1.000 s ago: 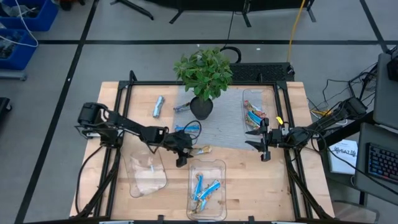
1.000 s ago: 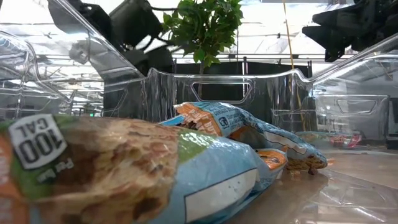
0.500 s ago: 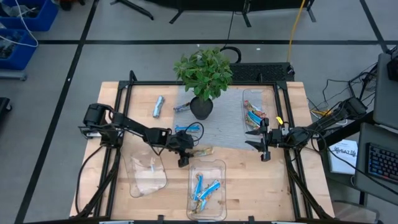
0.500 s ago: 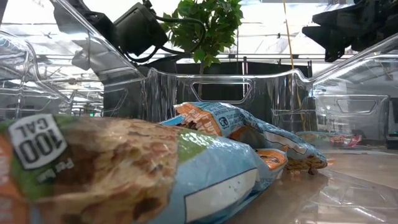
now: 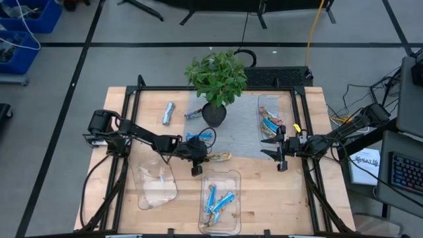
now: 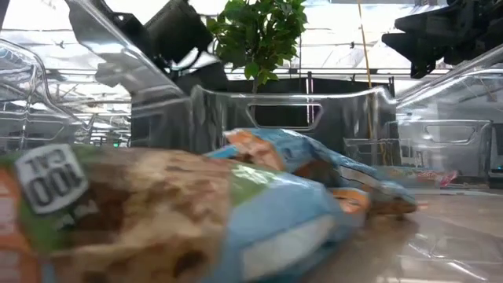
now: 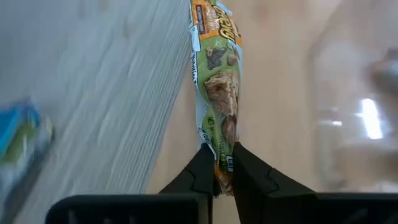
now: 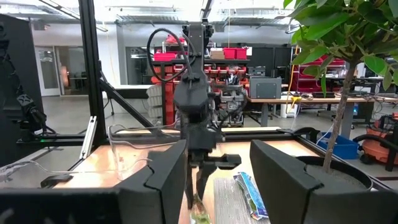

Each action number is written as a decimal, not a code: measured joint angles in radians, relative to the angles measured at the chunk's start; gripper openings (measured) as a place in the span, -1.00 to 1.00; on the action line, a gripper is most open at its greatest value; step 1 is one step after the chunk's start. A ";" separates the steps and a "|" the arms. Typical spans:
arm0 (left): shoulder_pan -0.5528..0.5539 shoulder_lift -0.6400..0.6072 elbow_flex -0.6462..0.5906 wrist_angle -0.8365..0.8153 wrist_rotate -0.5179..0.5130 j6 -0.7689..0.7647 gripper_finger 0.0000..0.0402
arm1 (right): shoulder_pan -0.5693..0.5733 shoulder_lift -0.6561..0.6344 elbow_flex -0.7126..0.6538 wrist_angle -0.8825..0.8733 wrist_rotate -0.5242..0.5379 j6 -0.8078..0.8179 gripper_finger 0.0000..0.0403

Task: Pick and place Granola Bars by type
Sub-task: Put the yellow granola bar into the middle transparent bin, then put the top left blue granola bar into the left transparent bin

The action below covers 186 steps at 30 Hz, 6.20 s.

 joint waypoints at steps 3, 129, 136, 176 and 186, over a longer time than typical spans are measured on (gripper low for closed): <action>-0.008 -0.038 0.001 0.040 0.000 0.029 -0.83 | 0.000 0.000 0.000 0.000 0.000 0.001 -0.17; 0.875 -0.585 -0.339 -0.506 0.100 -0.281 -0.38 | 0.000 0.001 0.000 0.016 0.000 -0.029 -0.17; 0.873 -0.481 -0.338 -0.447 0.105 -0.270 -0.38 | 0.000 0.001 0.000 0.016 0.000 -0.029 -0.17; 0.400 -1.046 -0.339 -0.350 -0.084 -0.032 -0.95 | 0.000 0.001 0.000 -0.005 0.000 -0.040 -0.17; 0.060 -1.160 -0.339 -0.206 0.071 0.211 -0.96 | 0.000 0.001 0.000 -0.009 0.000 -0.036 -0.17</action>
